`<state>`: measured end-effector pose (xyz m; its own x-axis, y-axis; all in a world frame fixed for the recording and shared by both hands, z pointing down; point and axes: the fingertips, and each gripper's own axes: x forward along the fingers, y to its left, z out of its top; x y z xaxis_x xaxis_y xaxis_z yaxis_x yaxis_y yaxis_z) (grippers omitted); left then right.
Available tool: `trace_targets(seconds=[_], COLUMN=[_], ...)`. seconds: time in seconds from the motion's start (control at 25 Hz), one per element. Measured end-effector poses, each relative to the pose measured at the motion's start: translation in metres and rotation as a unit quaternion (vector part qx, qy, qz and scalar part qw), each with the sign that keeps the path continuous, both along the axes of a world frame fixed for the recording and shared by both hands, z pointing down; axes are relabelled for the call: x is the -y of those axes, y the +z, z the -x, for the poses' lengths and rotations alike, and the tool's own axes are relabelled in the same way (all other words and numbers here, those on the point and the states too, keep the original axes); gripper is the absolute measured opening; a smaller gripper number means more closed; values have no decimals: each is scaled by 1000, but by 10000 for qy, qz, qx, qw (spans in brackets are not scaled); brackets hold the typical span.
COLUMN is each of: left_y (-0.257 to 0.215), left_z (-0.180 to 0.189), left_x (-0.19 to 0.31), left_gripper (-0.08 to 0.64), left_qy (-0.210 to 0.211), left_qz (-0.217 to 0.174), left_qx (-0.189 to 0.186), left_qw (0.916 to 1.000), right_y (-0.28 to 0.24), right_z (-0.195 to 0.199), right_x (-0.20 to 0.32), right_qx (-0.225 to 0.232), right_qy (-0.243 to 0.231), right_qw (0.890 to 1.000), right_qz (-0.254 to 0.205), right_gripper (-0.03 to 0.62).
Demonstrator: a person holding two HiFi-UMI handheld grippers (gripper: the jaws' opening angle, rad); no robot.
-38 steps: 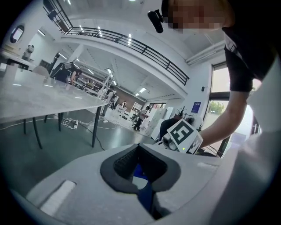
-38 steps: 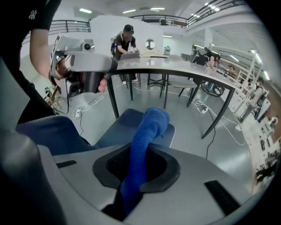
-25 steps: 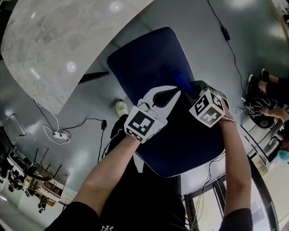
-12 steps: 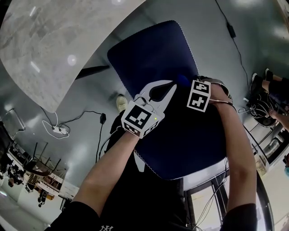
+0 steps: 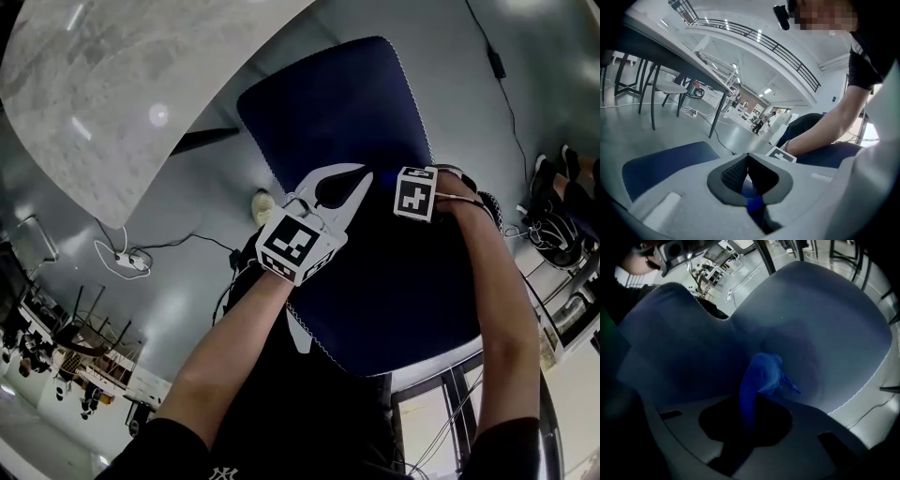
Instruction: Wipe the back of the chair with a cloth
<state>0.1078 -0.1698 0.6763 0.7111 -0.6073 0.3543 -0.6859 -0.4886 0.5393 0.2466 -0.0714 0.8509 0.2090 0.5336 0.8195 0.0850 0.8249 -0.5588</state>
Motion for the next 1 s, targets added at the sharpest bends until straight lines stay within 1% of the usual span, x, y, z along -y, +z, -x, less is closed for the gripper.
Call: trace_targets(seconds=[0.08, 0.16, 0.24, 0.32, 0.44, 0.68, 0.84, 0.88, 1.0], left_y=[0, 1, 1, -1, -3, -7, -4, -3, -3], left_z=[8, 14, 18, 23, 31, 44, 60, 64, 73], left_x=[-2, -3, -4, -7, -12, -23, -31, -33, -38], left_gripper=[9, 9, 9, 9, 9, 9, 9, 9, 9], left_qy=[-51, -99, -129, -167, -221, -286, -358, -370, -404], left_qz=[3, 11, 20, 23, 18, 0, 21, 29, 39], left_qx=[21, 32, 36, 41, 36, 17, 13, 16, 9], left_qw=[10000, 9999, 9999, 9998, 9997, 9996, 9994, 9993, 9992], right_y=[0, 2, 0, -3, -5, -10, -18, -20, -25], right_z=[6, 9, 15, 26, 45, 88, 123, 129, 138], right_x=[-9, -15, -20, -28, -43, -76, -96, -100, -108], right_qx=[-116, -234, -251, -191, -159, -8, 250, 301, 436], right_qy=[207, 196, 272, 378, 340, 764, 1259, 1318, 1306], right_qw=[9995, 9990, 9985, 9978, 9978, 9944, 9860, 9845, 9840], right_qz=[224, 314, 405, 512, 550, 733, 1064, 1117, 1134], right_gripper=[61, 60, 60, 61, 61, 61, 60, 60, 61])
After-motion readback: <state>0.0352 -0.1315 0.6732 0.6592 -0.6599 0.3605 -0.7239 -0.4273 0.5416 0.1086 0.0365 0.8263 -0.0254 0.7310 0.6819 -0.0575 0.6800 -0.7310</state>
